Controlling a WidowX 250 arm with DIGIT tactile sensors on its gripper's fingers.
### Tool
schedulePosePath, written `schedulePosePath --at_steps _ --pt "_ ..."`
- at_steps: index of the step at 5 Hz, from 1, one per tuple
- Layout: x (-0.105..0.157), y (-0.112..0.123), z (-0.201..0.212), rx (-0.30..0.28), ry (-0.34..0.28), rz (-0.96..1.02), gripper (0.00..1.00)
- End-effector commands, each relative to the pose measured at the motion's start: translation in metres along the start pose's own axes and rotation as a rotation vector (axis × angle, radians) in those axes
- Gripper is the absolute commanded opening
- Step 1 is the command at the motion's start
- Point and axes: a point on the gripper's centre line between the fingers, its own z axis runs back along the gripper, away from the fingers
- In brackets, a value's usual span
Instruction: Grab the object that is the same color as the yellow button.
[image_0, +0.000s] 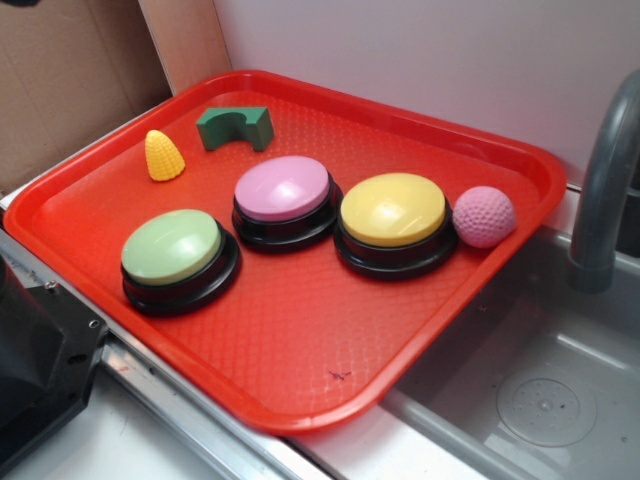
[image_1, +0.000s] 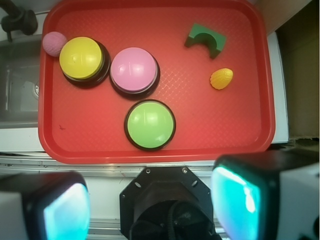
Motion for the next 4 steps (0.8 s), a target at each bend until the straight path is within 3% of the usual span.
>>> schedulePosePath --at_steps 1,2,3,4 --pt "0.0 0.0 0.0 0.0 0.0 0.0 1.0" --pt "0.046 0.051 -0.053 0.114 0.131 0.238 1.0" --pt "0.083 0.109 -0.091 0.07 0.12 0.442 1.0" --pt "0.103 0.14 -0.121 0.069 0.091 0.534 1.0"
